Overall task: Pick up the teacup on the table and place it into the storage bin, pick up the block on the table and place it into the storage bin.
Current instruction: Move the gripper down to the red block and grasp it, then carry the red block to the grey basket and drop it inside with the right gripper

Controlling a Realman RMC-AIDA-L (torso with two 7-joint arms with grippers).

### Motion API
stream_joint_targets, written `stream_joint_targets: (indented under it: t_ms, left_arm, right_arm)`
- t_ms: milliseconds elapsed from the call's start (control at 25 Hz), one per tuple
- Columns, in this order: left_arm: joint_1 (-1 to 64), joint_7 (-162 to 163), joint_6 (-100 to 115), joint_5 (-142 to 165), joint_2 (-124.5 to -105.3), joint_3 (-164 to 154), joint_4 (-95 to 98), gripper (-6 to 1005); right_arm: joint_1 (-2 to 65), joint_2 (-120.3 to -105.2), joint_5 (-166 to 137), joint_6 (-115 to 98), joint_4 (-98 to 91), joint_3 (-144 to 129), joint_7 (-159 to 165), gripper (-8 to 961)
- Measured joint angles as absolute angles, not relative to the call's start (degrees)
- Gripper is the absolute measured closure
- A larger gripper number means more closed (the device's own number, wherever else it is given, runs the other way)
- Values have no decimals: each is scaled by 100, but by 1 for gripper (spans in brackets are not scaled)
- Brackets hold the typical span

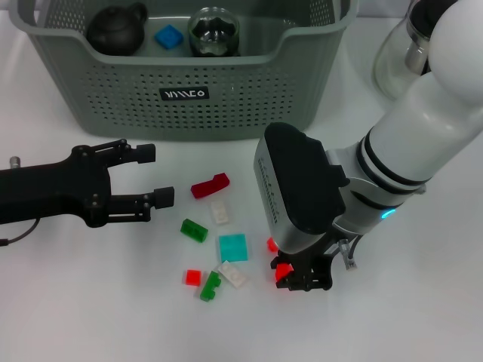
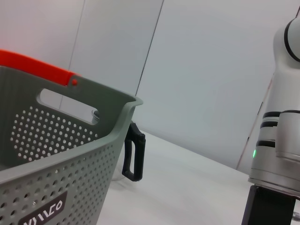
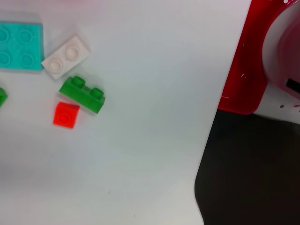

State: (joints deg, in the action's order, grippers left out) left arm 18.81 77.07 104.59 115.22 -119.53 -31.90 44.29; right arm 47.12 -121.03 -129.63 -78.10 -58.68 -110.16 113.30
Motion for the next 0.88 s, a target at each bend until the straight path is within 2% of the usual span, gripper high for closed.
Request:
stream_joint_targets:
  t_ms: [80, 280, 440, 680, 880]
  left_arm:
    - [1881, 7708, 10459, 11522, -11953, -3191, 4429, 127]
    - [1881, 7708, 10461, 11533, -11947, -3190, 4429, 127]
    - [1877, 7712, 10523, 11559, -11914, -3190, 4429, 127]
    - [1830, 7715, 10488, 11566, -11891, -3185, 4465, 127]
    - [1849, 7710, 10454, 11567, -11890, -3180, 4472, 127]
  right_arm:
    - [4693, -12102, -12957, -7809, -5892, -10994, 11334, 587]
    - [4676, -12056, -12833, -7912, -5966, -10825, 11359, 725]
    - [4651, -12030, -12984, -8488, -6238, -10232, 11455, 745]
    - [4560, -12015, -13388, -10036, -7617, -8345, 11714, 744]
    - [5193, -12016, -12991, -10862, -8557, -6833, 12189, 743]
